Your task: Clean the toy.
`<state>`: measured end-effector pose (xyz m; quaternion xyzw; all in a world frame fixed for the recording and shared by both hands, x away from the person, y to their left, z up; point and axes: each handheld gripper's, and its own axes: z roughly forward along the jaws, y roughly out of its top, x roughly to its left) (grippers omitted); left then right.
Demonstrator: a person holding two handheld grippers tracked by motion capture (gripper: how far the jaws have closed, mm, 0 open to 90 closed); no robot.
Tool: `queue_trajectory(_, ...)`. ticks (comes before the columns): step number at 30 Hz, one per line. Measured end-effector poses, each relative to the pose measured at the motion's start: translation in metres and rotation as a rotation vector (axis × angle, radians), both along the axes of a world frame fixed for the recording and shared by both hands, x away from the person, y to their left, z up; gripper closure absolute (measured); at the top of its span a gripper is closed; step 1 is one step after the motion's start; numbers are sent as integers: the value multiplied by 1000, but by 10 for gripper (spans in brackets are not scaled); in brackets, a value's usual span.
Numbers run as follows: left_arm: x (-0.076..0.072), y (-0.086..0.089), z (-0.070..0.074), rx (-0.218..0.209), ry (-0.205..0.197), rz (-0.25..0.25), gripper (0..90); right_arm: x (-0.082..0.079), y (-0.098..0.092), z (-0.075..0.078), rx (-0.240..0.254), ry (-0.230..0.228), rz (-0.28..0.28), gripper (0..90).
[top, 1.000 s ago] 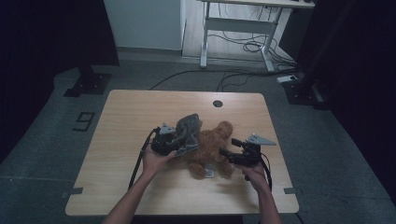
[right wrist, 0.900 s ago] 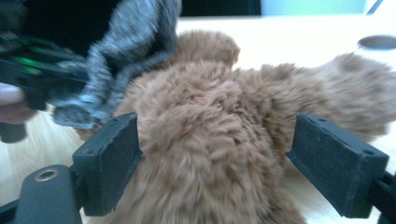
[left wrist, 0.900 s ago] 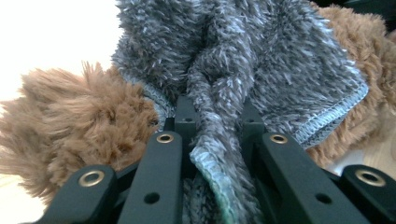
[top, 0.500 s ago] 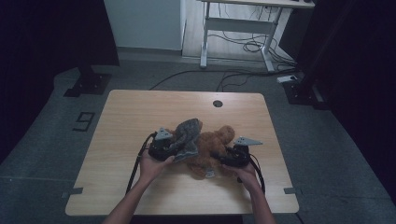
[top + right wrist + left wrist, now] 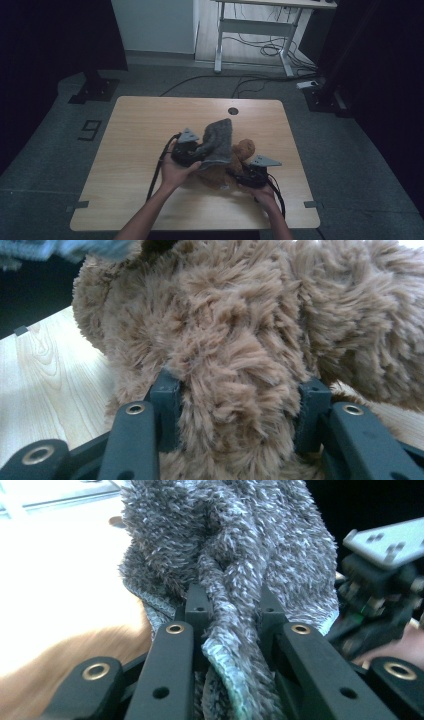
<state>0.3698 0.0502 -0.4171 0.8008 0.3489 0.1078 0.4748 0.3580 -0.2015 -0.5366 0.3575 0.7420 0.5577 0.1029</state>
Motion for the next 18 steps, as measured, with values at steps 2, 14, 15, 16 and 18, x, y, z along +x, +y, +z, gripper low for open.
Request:
queue_trajectory(2,9,-23,-3,19,25,-16,748,-1,1,0,-5,-4,-4,513)
queue_trajectory(14,21,-22,-31,94,78,37,748,-10,3,1,-58,-62,-8,531)
queue_trajectory(15,21,-17,-31,99,81,45,748,-10,2,1,-59,-61,-7,531)
queue_trajectory(16,21,-9,-32,99,84,56,748,-10,2,1,-58,-62,-8,531)
queue_trajectory(18,20,6,-32,67,102,59,749,-10,3,1,-54,-64,-10,531)
